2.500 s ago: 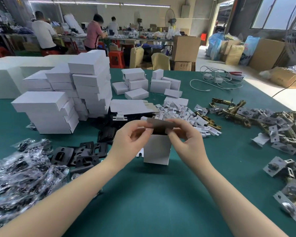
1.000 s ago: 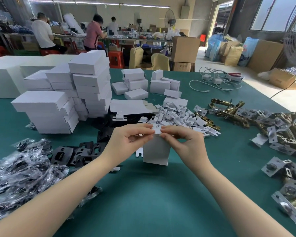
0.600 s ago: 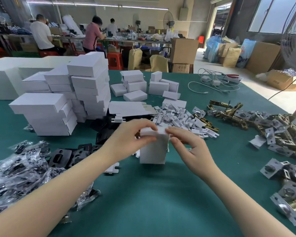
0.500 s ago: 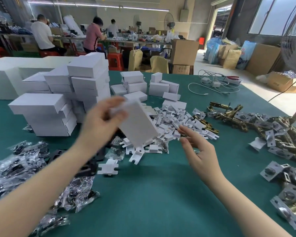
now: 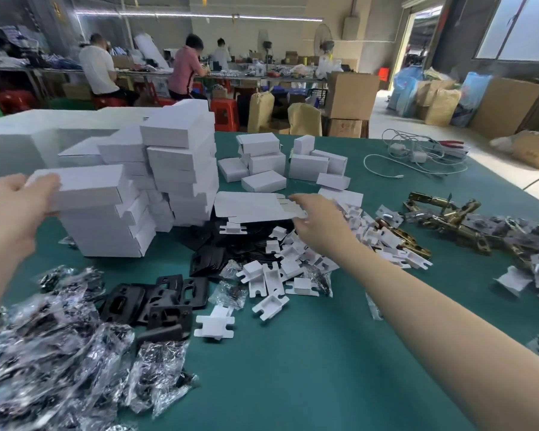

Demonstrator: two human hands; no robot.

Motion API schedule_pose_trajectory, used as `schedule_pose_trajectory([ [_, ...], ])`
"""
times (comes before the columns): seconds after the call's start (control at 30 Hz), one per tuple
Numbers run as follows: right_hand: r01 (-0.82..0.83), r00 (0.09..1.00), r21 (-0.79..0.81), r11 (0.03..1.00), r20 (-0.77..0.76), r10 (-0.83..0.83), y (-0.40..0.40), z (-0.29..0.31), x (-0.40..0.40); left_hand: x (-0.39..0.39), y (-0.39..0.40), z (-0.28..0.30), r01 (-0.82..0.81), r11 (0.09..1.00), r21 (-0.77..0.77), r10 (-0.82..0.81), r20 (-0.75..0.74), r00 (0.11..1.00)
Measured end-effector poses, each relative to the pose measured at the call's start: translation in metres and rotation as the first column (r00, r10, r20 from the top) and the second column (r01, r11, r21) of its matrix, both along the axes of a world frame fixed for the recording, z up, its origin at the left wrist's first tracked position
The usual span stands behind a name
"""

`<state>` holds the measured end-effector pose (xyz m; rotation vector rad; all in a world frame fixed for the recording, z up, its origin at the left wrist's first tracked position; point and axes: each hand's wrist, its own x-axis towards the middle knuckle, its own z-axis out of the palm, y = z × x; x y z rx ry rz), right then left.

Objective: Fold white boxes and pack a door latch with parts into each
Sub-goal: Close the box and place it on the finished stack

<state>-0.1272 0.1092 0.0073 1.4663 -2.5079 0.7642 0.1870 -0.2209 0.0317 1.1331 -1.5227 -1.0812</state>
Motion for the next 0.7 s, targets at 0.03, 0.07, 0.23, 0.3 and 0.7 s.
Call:
schedule_pose_trajectory([
  [0.03, -0.018, 0.998, 0.097, 0.995, -0.054, 0.023, -0.015, 0.0, -0.001, -0.002, 0.004, 0.006, 0.0, 0.999, -0.05, 0.003, 0.062, 0.998],
  [0.07, -0.014, 0.995, 0.192, 0.981, -0.093, 0.032, -0.028, -0.001, -0.002, -0.006, 0.01, 0.008, -0.023, 0.995, -0.098, 0.035, 0.117, 0.993],
  [0.23, 0.061, 0.985, 0.501, 0.863, -0.169, 0.029, -0.06, -0.016, -0.012, -0.016, 0.034, 0.004, -0.179, 0.955, -0.236, 0.193, 0.038, 0.981],
  [0.3, 0.095, 0.972, 0.473, 0.876, -0.235, 0.021, -0.062, -0.02, -0.015, -0.018, 0.031, 0.001, -0.187, 0.944, -0.27, 0.216, 0.078, 0.973],
  [0.7, -0.086, 0.99, 0.455, 0.887, -0.058, 0.125, -0.04, -0.016, -0.016, -0.067, 0.183, 0.013, -0.142, 0.648, -0.749, 0.137, -0.068, 0.988],
])
